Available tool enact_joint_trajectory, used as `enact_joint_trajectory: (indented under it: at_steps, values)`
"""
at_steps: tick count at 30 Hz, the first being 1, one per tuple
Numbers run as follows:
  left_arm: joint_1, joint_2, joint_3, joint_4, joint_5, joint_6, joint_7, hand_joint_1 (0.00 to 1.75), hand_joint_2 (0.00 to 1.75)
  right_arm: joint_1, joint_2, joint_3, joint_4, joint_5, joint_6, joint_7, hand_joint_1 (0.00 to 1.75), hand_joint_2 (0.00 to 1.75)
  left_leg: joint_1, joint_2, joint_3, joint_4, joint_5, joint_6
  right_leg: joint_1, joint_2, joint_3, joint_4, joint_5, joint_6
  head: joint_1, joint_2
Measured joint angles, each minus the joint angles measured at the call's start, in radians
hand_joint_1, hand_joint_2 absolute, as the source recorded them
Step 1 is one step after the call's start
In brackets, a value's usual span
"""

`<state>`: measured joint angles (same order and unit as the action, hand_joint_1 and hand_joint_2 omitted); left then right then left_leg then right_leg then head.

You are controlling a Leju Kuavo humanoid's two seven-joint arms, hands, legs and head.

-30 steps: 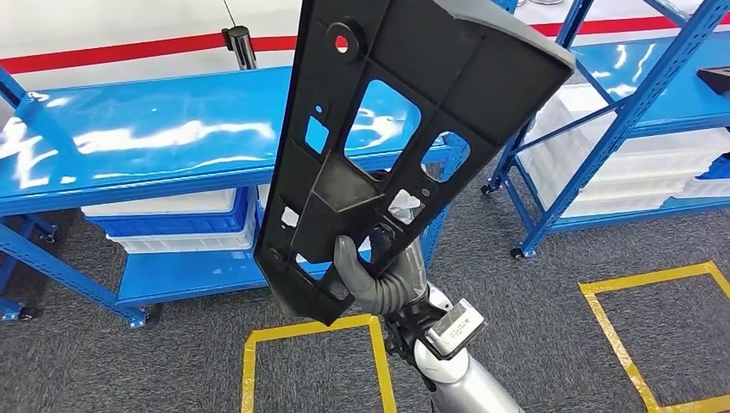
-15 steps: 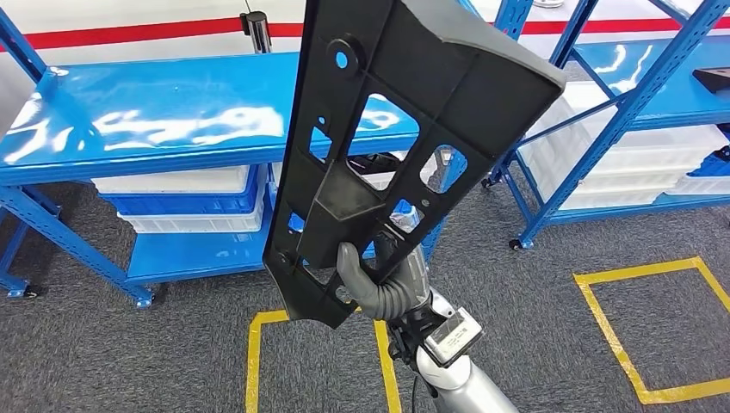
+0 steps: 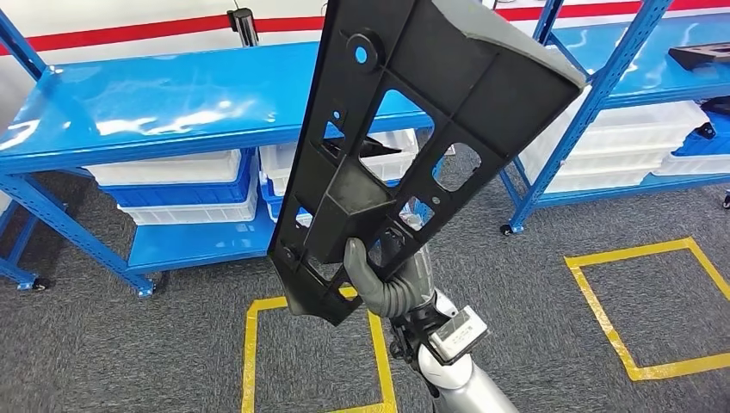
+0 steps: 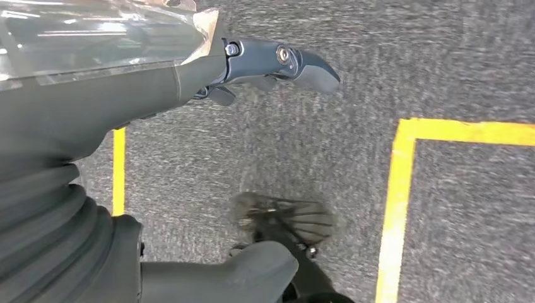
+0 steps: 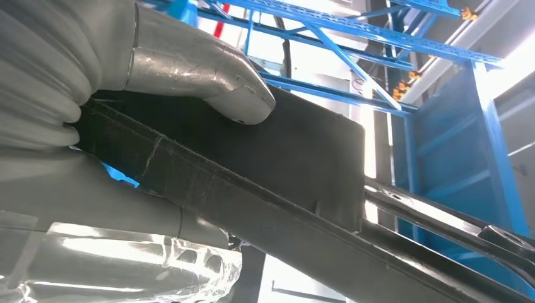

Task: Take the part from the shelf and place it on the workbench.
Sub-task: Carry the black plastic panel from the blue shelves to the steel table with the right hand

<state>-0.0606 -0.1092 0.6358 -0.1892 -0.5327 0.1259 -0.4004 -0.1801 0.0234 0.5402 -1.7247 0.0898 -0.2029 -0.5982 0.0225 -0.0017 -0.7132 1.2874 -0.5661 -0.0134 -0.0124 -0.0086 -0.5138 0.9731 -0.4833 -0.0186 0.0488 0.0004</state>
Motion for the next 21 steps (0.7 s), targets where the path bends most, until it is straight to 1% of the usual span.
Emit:
enact_joint_trajectory:
  at_steps: [1,2,3,4,5,6,7,8,9,10,11,12,13,14,15,16,17,18,19,20,21]
  values:
    - [0.0,0.0,0.001,0.0,0.001,0.0,0.0,0.0,1.75,0.003,0.0,-0.003,0.0,0.0,0.0,0.0,1.75,1.75,0.002,0.0,0.026,-0.017,0.021,-0.001,0.0,0.0,-0.011,0.005,0.005,0.003,0.0,0.0]
    - [0.0,0.0,0.001,0.0,0.001,0.0,0.0,0.0,1.75,0.004,0.0,-0.005,-0.001,0.0,-0.001,0.001,1.75,1.75,0.004,0.0,0.07,-0.07,0.047,-0.001,-0.001,0.0,-0.022,0.013,0.008,0.005,0.0,0.0]
    - [-0.001,0.0,0.002,0.0,0.001,0.0,0.0,0.0,1.75,0.005,0.0,-0.006,-0.002,0.0,-0.001,0.001,1.75,1.75,0.005,0.0,0.12,-0.139,0.059,0.0,-0.001,0.0,-0.031,0.021,0.009,0.008,0.0,0.0]
    - [-0.002,0.001,0.003,0.0,0.001,0.0,0.0,0.0,1.75,0.004,0.0,-0.008,-0.003,0.0,-0.001,0.001,1.75,1.75,0.005,-0.002,0.16,-0.2,0.063,0.003,0.0,0.0,-0.04,0.028,0.011,0.012,0.0,0.0]
    - [-0.003,0.001,0.004,0.0,0.001,0.0,0.0,0.0,1.75,0.004,0.0,-0.008,-0.005,0.0,-0.002,0.001,1.75,1.75,0.003,-0.003,0.185,-0.243,0.061,0.007,0.002,0.0,-0.046,0.034,0.014,0.017,0.001,0.0]
    - [-0.003,0.001,0.004,0.0,0.001,0.0,0.0,0.0,1.75,0.005,0.0,-0.009,-0.006,0.0,-0.002,0.001,1.75,1.75,-0.001,-0.004,0.191,-0.26,0.054,0.011,0.003,0.0,-0.052,0.036,0.019,0.024,0.001,0.0]
    - [-0.003,0.001,0.004,0.0,0.001,0.0,-0.001,0.0,1.75,0.006,0.0,-0.01,-0.007,0.0,-0.002,0.001,1.75,1.75,-0.005,-0.003,0.187,-0.264,0.059,0.018,0.003,0.0,-0.056,0.037,0.025,0.033,0.001,0.0]
    - [-0.003,-0.001,0.005,0.0,0.002,0.0,-0.003,0.0,1.75,0.008,0.0,-0.011,-0.008,0.001,-0.003,0.0,1.75,1.75,-0.004,-0.001,0.183,-0.268,0.065,0.028,0.004,0.0,-0.059,0.038,0.028,0.041,0.001,0.0]
    - [-0.004,-0.002,0.005,0.0,0.002,0.0,-0.005,0.0,1.75,0.011,0.0,-0.013,-0.009,0.001,-0.003,-0.001,1.75,1.75,-0.004,0.001,0.178,-0.274,0.074,0.039,0.004,0.001,-0.067,0.045,0.021,0.046,0.002,0.0]
    - [-0.004,-0.003,0.005,0.0,0.003,0.0,-0.007,0.0,1.75,0.014,-0.001,-0.017,-0.01,0.002,-0.004,-0.004,1.75,1.75,-0.003,0.003,0.172,-0.28,0.085,0.051,0.004,0.002,-0.079,0.066,0.002,0.046,0.003,0.0]
    - [-0.005,-0.004,0.005,0.0,0.003,0.0,-0.01,0.0,1.75,0.017,-0.002,-0.021,-0.01,0.004,-0.004,-0.006,1.75,1.75,-0.002,0.005,0.163,-0.285,0.095,0.06,0.004,0.004,-0.097,0.107,-0.031,0.042,0.004,0.0]
    - [-0.005,-0.004,0.005,0.0,0.004,0.0,-0.011,0.0,1.75,0.021,-0.003,-0.026,-0.011,0.006,-0.004,-0.008,1.75,1.75,-0.005,0.006,0.152,-0.286,0.105,0.066,0.001,0.005,-0.118,0.164,-0.07,0.036,0.004,0.0]
    - [-0.005,-0.004,0.006,0.0,0.004,-0.001,-0.013,0.0,1.75,0.024,-0.004,-0.03,-0.011,0.007,-0.004,-0.008,1.75,1.75,-0.005,0.007,0.139,-0.285,0.114,0.068,0.0,0.005,-0.138,0.227,-0.105,0.033,0.005,0.0]
    - [-0.005,-0.004,0.006,0.0,0.004,-0.001,-0.014,0.0,1.75,0.028,-0.005,-0.034,-0.011,0.008,-0.004,-0.009,1.75,1.75,-0.006,0.008,0.127,-0.285,0.123,0.068,-0.002,0.005,-0.15,0.28,-0.126,0.035,0.005,0.0]
    - [-0.004,-0.004,0.006,0.0,0.004,-0.002,-0.014,0.0,1.75,0.031,-0.006,-0.037,-0.011,0.008,-0.004,-0.009,1.75,1.75,-0.006,0.009,0.114,-0.284,0.132,0.067,-0.003,0.005,-0.151,0.308,-0.128,0.043,0.005,0.0]
    - [-0.004,-0.005,0.006,0.0,0.004,-0.002,-0.015,0.0,1.75,0.033,-0.006,-0.04,-0.011,0.009,-0.004,-0.009,1.75,1.75,-0.005,0.01,0.102,-0.283,0.142,0.064,-0.005,0.005,-0.132,0.3,-0.113,0.054,0.005,0.0]
    - [-0.005,-0.005,0.006,0.0,0.003,-0.002,-0.015,0.0,1.75,0.034,-0.006,-0.043,-0.012,0.009,-0.004,-0.009,1.75,1.75,-0.005,0.01,0.09,-0.282,0.15,0.06,-0.007,0.005,-0.097,0.258,-0.089,0.065,0.005,0.0]
    - [-0.004,-0.006,0.006,0.0,0.002,-0.003,-0.015,0.0,1.75,0.034,-0.006,-0.046,-0.013,0.009,-0.004,-0.009,1.75,1.75,-0.005,0.01,0.081,-0.28,0.159,0.055,-0.01,0.005,-0.047,0.189,-0.071,0.072,0.005,0.0]
    - [-0.005,-0.007,0.006,0.0,0.001,-0.003,-0.015,0.0,1.75,0.034,-0.006,-0.049,-0.016,0.009,-0.004,-0.009,1.75,1.75,-0.006,0.01,0.072,-0.277,0.166,0.049,-0.009,0.006,0.007,0.111,-0.062,0.074,0.005,0.0]
    - [-0.004,-0.007,0.006,0.0,0.0,-0.003,-0.016,0.0,1.75,0.035,-0.006,-0.053,-0.018,0.009,-0.004,-0.009,1.75,1.75,-0.008,0.01,0.067,-0.276,0.174,0.043,-0.007,0.007,0.043,0.053,-0.062,0.071,0.005,0.0]
    - [-0.004,-0.007,0.006,0.0,0.0,-0.003,-0.016,0.0,1.75,0.036,-0.006,-0.055,-0.02,0.01,-0.004,-0.009,1.75,1.75,-0.01,0.009,0.064,-0.275,0.181,0.037,-0.004,0.009,0.063,0.014,-0.065,0.065,0.004,0.0]
